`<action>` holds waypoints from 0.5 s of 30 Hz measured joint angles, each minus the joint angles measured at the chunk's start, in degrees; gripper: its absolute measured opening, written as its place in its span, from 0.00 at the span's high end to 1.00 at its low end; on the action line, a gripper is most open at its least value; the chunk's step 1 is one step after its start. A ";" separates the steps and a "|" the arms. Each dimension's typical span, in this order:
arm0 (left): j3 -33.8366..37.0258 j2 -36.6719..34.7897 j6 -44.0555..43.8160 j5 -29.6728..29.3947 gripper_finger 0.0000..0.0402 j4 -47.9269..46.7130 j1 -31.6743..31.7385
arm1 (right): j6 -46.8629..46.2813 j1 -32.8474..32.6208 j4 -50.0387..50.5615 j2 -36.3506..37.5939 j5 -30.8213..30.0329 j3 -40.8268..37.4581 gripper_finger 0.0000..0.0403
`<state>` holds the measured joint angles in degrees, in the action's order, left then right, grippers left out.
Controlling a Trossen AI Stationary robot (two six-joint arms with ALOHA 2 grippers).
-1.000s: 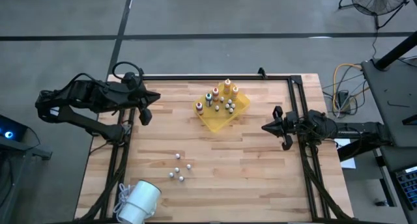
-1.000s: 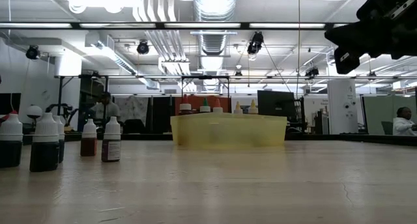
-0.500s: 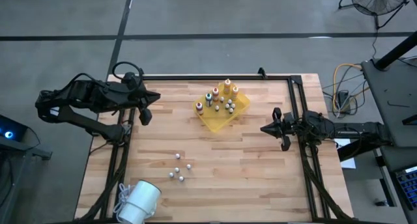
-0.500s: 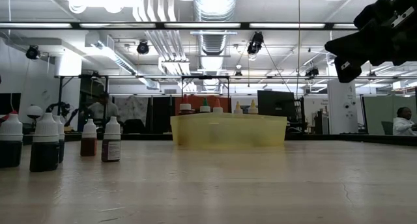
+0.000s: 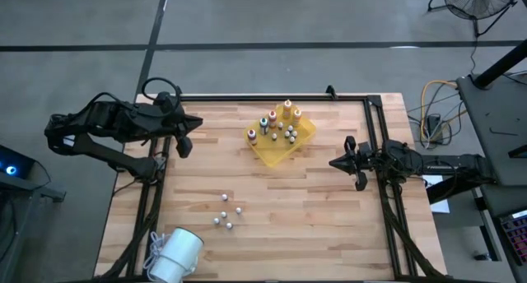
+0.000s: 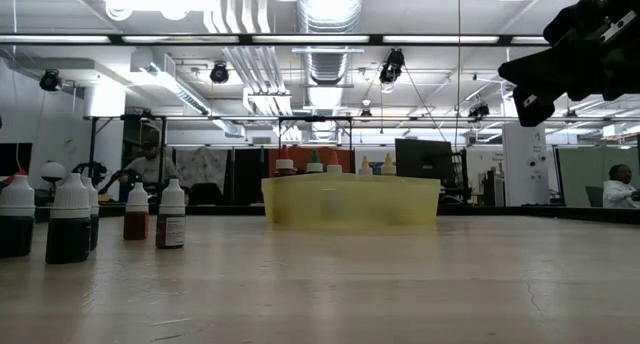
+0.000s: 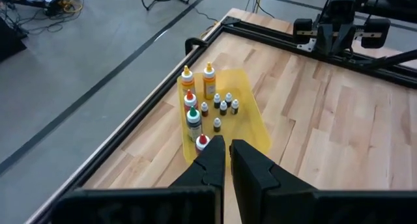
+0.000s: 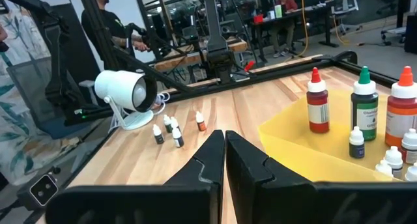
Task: Pick & Place food coloring
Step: Put the small orange food coloring bottle into the yellow bin
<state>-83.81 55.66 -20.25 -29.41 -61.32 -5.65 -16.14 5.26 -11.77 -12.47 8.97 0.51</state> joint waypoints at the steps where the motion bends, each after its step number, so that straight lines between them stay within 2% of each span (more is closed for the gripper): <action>1: 0.00 -0.02 -0.58 0.00 1.00 0.00 0.02 | 0.00 0.00 0.00 -0.01 0.00 0.00 0.98; 15: 0.00 0.13 -4.44 -0.02 1.00 1.25 0.01 | 0.04 0.00 -0.02 0.00 0.02 0.02 0.98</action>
<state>-83.81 55.79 -24.68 -29.43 -60.07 -5.64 -16.10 5.26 -11.79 -12.47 8.99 0.54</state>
